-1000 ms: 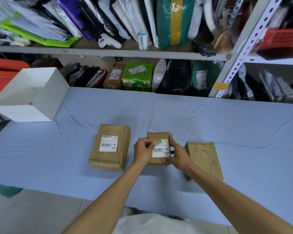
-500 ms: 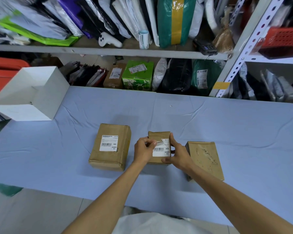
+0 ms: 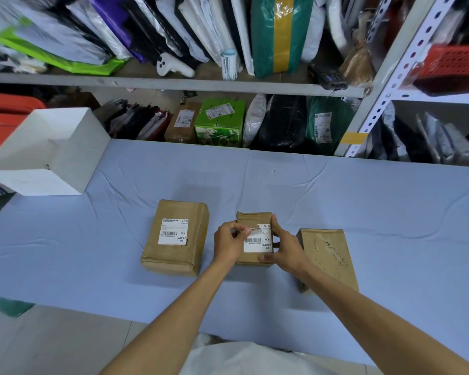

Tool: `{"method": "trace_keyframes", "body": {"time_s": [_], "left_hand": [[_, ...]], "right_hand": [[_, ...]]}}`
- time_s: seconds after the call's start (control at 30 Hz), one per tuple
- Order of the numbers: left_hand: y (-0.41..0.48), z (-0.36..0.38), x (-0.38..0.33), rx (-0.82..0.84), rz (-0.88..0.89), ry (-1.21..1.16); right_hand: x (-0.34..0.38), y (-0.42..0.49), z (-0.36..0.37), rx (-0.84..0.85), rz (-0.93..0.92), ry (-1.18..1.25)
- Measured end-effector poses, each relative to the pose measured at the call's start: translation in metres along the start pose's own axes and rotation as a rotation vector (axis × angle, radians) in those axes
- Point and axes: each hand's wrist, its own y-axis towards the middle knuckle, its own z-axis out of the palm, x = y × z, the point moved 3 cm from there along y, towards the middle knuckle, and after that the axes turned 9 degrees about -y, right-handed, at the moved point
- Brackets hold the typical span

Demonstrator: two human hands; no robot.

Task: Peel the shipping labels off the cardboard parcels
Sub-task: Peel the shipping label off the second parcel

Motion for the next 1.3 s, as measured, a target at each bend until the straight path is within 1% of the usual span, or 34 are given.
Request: {"method": "trace_keyframes", "body": {"time_s": [0.63,1.3], "left_hand": [[-0.0041,0.0004,-0.0063,0.003,-0.028,0.015],[-0.0087,0.0002,-0.0073,-0.003,-0.062,-0.046]], "right_hand": [[-0.0014,0.0007,0.0003,0.000,0.036,0.017],[0.0020,-0.0026,-0.0020,0.001,0.009,0.014]]}}
